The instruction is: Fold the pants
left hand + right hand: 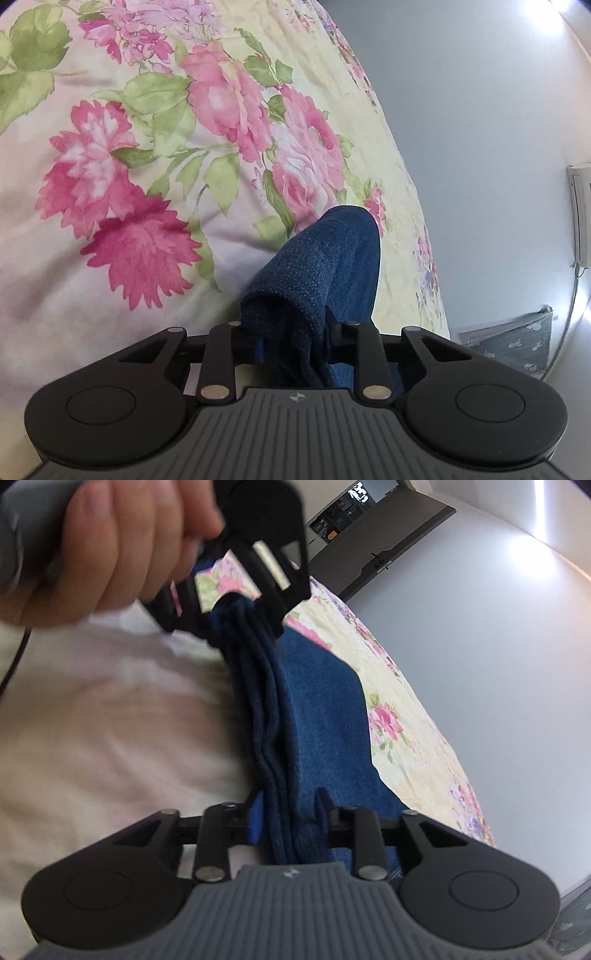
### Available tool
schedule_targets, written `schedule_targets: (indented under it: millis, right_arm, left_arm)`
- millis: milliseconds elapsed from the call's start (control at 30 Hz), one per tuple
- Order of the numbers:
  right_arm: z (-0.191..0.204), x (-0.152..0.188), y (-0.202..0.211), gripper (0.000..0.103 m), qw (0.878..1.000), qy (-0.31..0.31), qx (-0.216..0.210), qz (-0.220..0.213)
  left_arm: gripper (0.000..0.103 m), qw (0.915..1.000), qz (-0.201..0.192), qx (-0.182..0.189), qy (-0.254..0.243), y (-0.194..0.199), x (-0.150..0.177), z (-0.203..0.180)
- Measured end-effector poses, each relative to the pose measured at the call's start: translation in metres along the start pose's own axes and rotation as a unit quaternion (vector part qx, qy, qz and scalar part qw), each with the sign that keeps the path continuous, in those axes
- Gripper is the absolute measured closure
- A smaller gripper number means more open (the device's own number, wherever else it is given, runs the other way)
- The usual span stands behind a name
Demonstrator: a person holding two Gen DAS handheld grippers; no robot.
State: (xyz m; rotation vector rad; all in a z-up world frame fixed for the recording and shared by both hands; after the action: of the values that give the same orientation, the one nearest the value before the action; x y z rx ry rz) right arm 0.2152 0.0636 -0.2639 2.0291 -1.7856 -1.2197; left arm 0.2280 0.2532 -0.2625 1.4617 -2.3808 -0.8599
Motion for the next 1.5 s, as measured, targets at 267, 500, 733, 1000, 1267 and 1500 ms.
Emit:
schedule_targets:
  millis: [267, 500, 733, 1000, 1267, 1500]
  right_arm:
    - [-0.012, 0.013, 0.02, 0.079, 0.996, -0.085, -0.015, 0.01]
    - [-0.099, 0.058, 0.064, 0.079, 0.948, -0.311, -0.066, -0.014]
    - [-0.183, 0.167, 0.052, 0.079, 0.918, -0.379, 0.046, 0.109]
    - [-0.185, 0.251, 0.033, 0.075, 0.842, -0.52, -0.04, 0.141]
    - [-0.201, 0.273, 0.036, 0.08, 0.754, -0.642, -0.116, 0.081]
    - [-0.217, 0.293, 0.056, 0.08, 0.735, -0.666, -0.113, 0.065]
  left_arm:
    - [0.082, 0.9941, -0.026, 0.01, -0.105, 0.012, 0.007, -0.058]
    - [0.083, 0.976, -0.041, 0.0, -0.214, 0.012, 0.032, -0.12]
    - [0.083, 0.9554, -0.058, 0.001, -0.29, 0.01, 0.064, -0.162]
    - [0.083, 0.9241, -0.056, -0.001, -0.378, -0.006, 0.108, -0.206]
    - [0.083, 0.8854, -0.02, 0.025, -0.464, -0.035, 0.179, -0.255]
    - [0.082, 0.8621, 0.009, 0.034, -0.505, -0.066, 0.245, -0.276]
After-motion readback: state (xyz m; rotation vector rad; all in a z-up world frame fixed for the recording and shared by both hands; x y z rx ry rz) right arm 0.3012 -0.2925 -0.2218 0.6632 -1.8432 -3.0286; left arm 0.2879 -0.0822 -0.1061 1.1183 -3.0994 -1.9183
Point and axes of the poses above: each gripper's, at about its wrist camera, not at the fingertips, and y roughly against the way its jaws point, z to its left, x to its underside, the point moved 10 cm from there along -y, roughly the way its jaws point, and after that the axes turned 11 degrees about z, right-handed, at the moved point
